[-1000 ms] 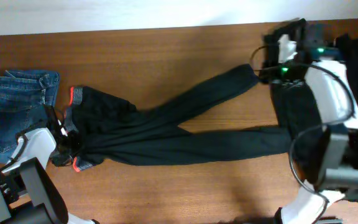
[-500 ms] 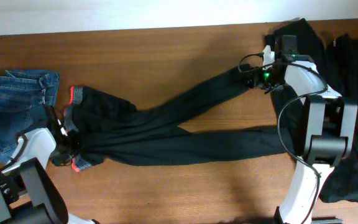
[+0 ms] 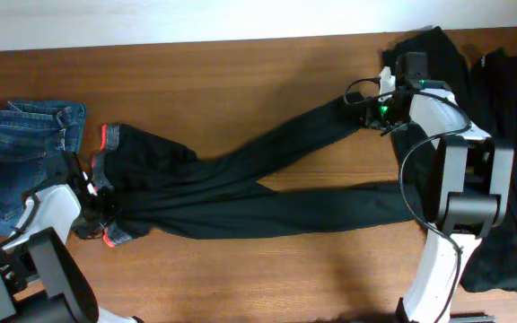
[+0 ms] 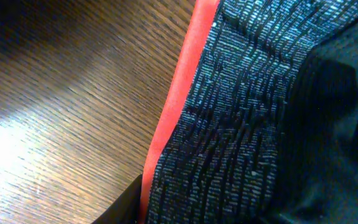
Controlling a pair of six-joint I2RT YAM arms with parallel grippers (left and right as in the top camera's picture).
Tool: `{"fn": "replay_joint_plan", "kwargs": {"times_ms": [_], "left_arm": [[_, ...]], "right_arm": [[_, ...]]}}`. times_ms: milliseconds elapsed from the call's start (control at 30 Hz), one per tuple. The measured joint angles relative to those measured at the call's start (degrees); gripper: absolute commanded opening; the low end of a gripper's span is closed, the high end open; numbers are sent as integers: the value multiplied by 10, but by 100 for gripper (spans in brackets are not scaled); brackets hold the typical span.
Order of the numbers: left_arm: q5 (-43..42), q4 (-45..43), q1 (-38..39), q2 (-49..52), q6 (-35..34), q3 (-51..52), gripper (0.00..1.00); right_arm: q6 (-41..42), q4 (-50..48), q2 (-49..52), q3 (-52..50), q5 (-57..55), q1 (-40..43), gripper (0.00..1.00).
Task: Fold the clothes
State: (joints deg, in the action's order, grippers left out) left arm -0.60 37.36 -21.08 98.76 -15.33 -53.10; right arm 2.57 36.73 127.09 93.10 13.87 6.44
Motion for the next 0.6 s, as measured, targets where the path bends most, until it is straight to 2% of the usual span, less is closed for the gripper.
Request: {"fn": "replay_joint_plan", "kwargs": {"times_ms": [100,133,167,367,600], "left_arm": [[0,0,0,0,0,0,32],[0,0,0,0,0,0,32],[0,0,0,0,0,0,32],[0,-1,0,0,0,0,32],[0,-2,0,0,0,0,32]], "right_arm": [[0,-7,3,0,0,-3,51],[0,-10,3,0,0,-5,41],[1,-11,5,0,0,-7,6],[6,0,12,6,2,-15,4],[15,120,9,50,-64,10,4]]}}
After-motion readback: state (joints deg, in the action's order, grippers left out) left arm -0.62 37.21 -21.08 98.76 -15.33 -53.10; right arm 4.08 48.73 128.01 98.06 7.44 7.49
